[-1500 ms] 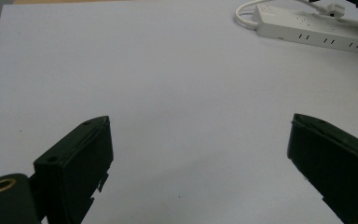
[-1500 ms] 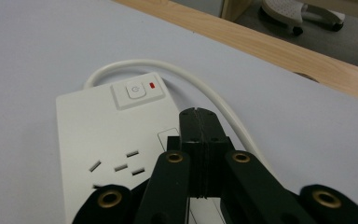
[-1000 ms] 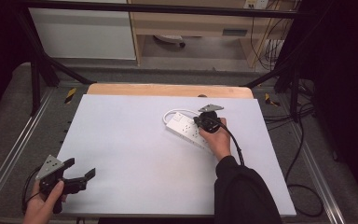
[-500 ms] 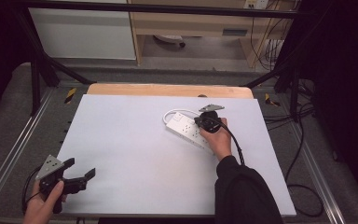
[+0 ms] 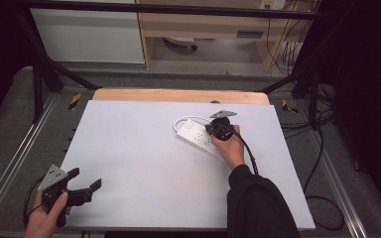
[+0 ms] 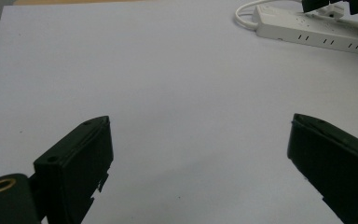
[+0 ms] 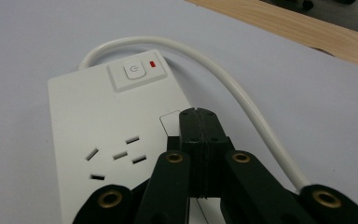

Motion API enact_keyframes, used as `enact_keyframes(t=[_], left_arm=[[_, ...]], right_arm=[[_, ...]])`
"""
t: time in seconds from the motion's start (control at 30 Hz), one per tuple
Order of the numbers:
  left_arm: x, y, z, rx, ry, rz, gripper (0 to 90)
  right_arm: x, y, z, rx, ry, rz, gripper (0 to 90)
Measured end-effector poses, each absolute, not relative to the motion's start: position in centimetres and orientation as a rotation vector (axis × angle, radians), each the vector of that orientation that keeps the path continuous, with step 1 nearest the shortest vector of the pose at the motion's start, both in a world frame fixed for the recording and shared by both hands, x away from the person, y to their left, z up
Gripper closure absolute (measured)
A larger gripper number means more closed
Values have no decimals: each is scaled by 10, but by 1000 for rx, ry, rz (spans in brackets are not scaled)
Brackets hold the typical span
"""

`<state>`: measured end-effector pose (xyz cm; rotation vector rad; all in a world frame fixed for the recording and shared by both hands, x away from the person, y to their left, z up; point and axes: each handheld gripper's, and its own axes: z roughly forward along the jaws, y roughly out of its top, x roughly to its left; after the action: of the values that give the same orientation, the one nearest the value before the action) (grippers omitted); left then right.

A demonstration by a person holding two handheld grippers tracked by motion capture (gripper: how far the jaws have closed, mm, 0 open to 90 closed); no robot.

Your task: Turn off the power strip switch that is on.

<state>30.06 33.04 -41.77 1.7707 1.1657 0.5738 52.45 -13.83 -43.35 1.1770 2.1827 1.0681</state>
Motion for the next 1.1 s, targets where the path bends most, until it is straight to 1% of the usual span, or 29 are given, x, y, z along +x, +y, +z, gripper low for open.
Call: enact_keyframes(t=[0.37,1.1], left_arm=[[301,331,-418,1768,1163,575,68],[300,331,-417,1773,1159,575,68]], right_arm=[[528,-129,-431,1156,2208,1035,900],[528,-134,-433,1183,2206,1051,900]])
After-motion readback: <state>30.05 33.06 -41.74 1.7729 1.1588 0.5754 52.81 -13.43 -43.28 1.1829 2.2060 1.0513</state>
